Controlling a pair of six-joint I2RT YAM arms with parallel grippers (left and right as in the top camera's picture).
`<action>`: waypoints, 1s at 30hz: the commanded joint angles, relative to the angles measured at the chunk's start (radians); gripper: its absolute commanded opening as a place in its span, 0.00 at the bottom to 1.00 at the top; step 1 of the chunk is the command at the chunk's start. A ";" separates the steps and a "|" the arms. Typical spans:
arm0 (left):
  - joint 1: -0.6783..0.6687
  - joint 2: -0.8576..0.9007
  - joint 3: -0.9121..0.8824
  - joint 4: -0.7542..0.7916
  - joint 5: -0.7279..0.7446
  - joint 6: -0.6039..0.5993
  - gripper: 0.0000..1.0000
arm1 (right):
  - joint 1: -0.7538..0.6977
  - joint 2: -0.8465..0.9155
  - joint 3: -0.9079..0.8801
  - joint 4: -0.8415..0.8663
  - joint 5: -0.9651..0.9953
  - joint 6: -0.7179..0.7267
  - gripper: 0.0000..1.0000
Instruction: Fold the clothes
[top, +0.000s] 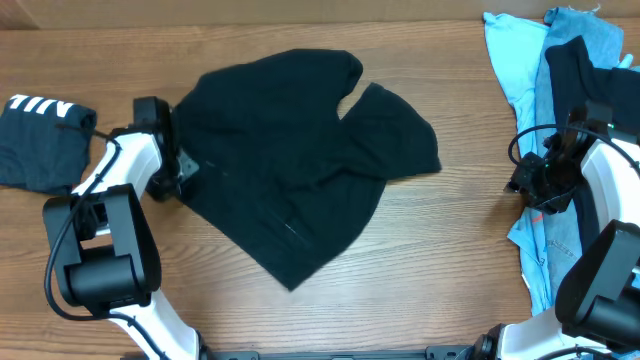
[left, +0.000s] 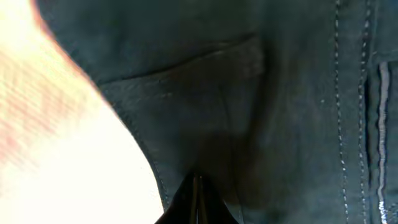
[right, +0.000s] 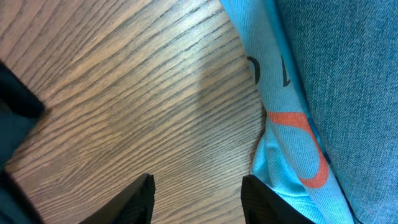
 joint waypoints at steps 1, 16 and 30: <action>0.042 0.192 0.015 0.120 0.023 0.016 0.04 | -0.003 -0.003 0.001 0.004 -0.007 -0.008 0.49; 0.069 0.373 0.986 -0.795 0.480 0.327 0.27 | 0.061 -0.003 0.001 0.022 -0.251 -0.169 0.58; -0.359 -0.278 0.755 -0.975 0.140 0.156 0.42 | 0.184 -0.003 0.001 0.048 -0.260 -0.168 0.75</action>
